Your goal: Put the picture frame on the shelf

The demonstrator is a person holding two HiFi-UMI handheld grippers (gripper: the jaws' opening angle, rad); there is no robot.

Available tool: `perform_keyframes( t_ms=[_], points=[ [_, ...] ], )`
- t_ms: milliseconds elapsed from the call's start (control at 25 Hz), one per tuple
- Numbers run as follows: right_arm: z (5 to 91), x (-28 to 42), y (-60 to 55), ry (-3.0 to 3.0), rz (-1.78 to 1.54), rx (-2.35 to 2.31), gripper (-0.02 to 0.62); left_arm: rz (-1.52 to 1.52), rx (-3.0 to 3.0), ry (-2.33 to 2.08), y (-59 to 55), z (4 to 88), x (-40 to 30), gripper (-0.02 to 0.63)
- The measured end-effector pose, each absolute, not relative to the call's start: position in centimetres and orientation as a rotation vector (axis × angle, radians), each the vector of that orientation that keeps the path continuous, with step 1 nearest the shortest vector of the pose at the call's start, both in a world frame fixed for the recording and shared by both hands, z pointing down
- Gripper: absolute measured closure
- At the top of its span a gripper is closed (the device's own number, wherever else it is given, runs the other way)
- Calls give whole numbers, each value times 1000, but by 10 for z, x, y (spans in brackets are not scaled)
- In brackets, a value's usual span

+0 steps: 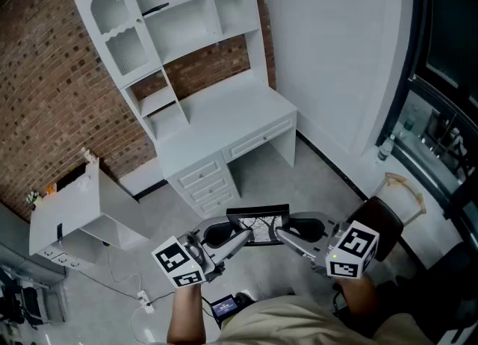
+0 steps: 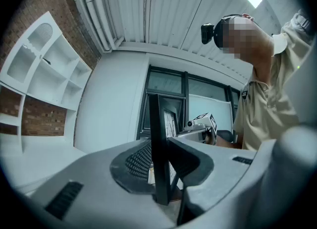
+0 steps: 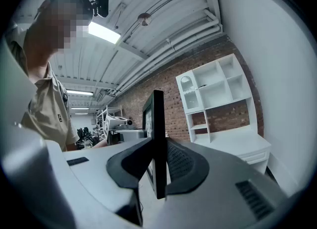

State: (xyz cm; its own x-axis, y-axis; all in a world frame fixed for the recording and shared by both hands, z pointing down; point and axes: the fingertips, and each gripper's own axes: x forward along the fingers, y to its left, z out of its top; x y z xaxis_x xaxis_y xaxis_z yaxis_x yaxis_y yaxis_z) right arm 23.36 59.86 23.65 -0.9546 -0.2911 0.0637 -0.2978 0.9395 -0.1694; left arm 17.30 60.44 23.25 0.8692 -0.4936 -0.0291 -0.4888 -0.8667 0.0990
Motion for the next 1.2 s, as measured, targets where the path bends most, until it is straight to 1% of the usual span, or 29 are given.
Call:
perform_keyframes(
  t_ms=[840, 1200],
  points=[
    [241, 292, 569, -3081, 295, 426, 517, -35, 2939, -798, 575, 236, 231, 515],
    [252, 282, 524, -3072, 368, 442, 517, -13, 2899, -772, 530, 247, 222, 515]
  ],
)
